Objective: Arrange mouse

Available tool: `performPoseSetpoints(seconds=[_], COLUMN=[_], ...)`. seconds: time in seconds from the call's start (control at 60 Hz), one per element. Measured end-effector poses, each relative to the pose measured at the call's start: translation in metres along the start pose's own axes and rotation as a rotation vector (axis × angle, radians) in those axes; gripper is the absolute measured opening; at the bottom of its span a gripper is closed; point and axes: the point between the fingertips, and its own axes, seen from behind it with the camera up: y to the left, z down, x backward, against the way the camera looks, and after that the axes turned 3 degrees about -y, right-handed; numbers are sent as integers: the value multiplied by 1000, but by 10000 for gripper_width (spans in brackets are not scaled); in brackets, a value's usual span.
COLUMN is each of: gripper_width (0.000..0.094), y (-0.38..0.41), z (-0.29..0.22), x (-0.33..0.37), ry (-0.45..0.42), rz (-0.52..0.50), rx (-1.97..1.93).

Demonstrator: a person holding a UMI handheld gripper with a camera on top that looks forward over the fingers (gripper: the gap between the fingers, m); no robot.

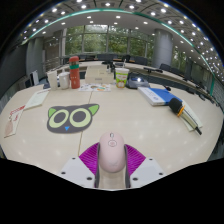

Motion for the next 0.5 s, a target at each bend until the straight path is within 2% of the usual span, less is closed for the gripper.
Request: performPoseSetpoints(seconds=[0.2,0.3,0.383,0.5], gripper_width=[339,340,339,339], y=[26,54,82,125], z=[-113,-158,-173,-162], x=[38,35,13,-29], ry=[-176,-227,-220,-165], rz=[-22,-58,-91,-132], rx=[2,-4,-6,-12])
